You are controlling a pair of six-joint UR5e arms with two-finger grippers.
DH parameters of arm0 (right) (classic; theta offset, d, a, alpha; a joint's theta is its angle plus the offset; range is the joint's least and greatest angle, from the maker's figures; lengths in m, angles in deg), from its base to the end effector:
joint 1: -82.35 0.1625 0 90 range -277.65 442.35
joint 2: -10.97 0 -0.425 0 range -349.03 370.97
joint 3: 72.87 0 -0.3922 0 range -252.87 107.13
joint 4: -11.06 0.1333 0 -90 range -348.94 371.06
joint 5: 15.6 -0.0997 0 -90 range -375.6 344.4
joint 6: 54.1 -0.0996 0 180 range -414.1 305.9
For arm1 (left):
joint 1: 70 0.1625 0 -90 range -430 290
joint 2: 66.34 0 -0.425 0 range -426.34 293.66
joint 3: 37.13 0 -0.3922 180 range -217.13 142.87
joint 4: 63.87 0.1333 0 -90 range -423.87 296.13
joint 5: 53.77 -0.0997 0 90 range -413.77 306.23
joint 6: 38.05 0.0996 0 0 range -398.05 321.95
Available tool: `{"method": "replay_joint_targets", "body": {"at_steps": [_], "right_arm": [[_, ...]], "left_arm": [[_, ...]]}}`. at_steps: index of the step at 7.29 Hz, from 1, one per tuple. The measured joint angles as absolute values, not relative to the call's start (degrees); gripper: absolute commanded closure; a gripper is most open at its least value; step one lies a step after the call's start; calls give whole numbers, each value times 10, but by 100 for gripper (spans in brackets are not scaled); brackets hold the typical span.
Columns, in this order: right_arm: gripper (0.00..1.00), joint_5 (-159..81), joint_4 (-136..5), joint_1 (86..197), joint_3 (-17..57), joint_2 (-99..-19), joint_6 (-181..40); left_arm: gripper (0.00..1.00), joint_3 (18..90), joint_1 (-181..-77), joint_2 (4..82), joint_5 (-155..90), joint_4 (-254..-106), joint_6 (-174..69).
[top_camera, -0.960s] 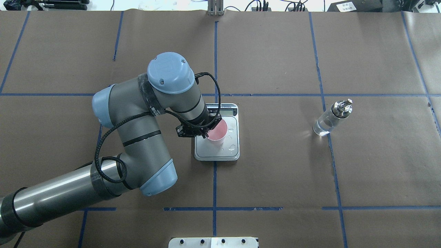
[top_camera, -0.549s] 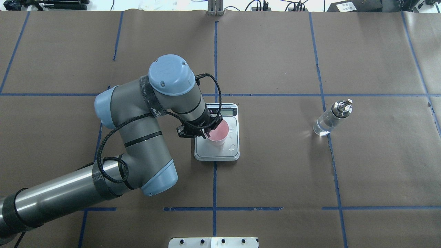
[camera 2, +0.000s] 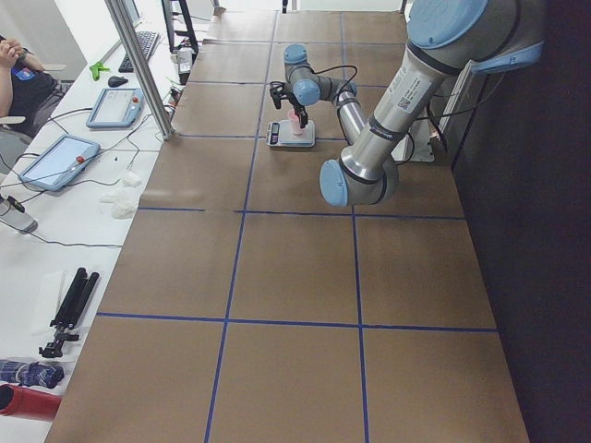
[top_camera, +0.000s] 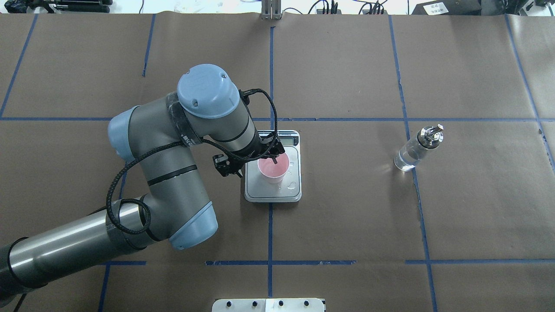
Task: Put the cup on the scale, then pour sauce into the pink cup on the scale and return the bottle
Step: 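Open the left gripper and withdraw it while the right gripper approaches the bottle, then grasp the glass spout bottle with the right gripper and lift it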
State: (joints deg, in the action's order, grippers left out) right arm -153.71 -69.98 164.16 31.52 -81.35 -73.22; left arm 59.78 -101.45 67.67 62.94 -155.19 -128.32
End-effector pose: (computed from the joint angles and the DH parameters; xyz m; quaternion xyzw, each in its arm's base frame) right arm -0.0103 -0.4867 0.5314 0.0673 -0.4288 0.0115 0.9008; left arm 0.5287 -0.4271 0.1394 -0.0846 0.4683 -0.1409 0.8681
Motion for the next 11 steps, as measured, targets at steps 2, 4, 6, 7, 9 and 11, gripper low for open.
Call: {"method": "replay_joint_targets", "body": {"at_steps": [2, 4, 6, 7, 9, 11], "right_arm": [[0, -1532, -773, 1619, 409, -828, -754], [0, -1517, -894, 1579, 542, -833, -799], [0, -1471, -912, 1490, 633, -833, -931], [0, -1439, -882, 1442, 656, -838, -1005], [0, -1351, -773, 1345, 668, -866, -1138], [0, -1241, -656, 1253, 666, -928, -1211]], "left_arm": [[0, 663, -1032, 657, 632, -1505, -1252], [0, 725, -1062, 618, 634, -1475, -1196], [0, 774, -1096, 571, 637, -1451, -1107], [0, 792, -1119, 546, 644, -1442, -1049], [0, 820, -1165, 484, 657, -1434, -936], [0, 831, -1207, 437, 660, -1433, -836]]}}
